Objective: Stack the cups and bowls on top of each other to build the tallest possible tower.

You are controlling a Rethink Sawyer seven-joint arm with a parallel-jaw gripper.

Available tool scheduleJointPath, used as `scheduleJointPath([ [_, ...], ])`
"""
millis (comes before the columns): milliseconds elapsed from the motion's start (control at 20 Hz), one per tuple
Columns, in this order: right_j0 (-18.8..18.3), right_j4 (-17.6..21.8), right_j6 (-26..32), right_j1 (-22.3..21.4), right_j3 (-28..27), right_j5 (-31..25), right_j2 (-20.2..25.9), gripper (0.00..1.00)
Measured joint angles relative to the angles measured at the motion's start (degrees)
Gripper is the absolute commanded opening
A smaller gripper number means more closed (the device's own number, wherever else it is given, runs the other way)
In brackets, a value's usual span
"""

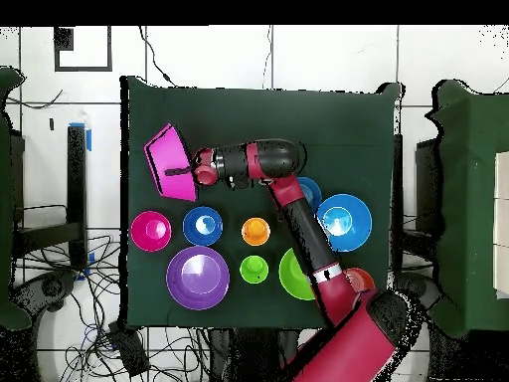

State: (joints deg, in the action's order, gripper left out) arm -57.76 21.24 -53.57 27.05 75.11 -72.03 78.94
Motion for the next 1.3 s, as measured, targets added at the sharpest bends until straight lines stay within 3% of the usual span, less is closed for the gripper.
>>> scheduleJointPath([
  [750,-4.2,0.0,0.0,0.0,0.3,2.1,-0.1,1.0],
  [1300,-4.1,0.0,0.0,0.0,0.3,2.1,-0.2,1.0],
])
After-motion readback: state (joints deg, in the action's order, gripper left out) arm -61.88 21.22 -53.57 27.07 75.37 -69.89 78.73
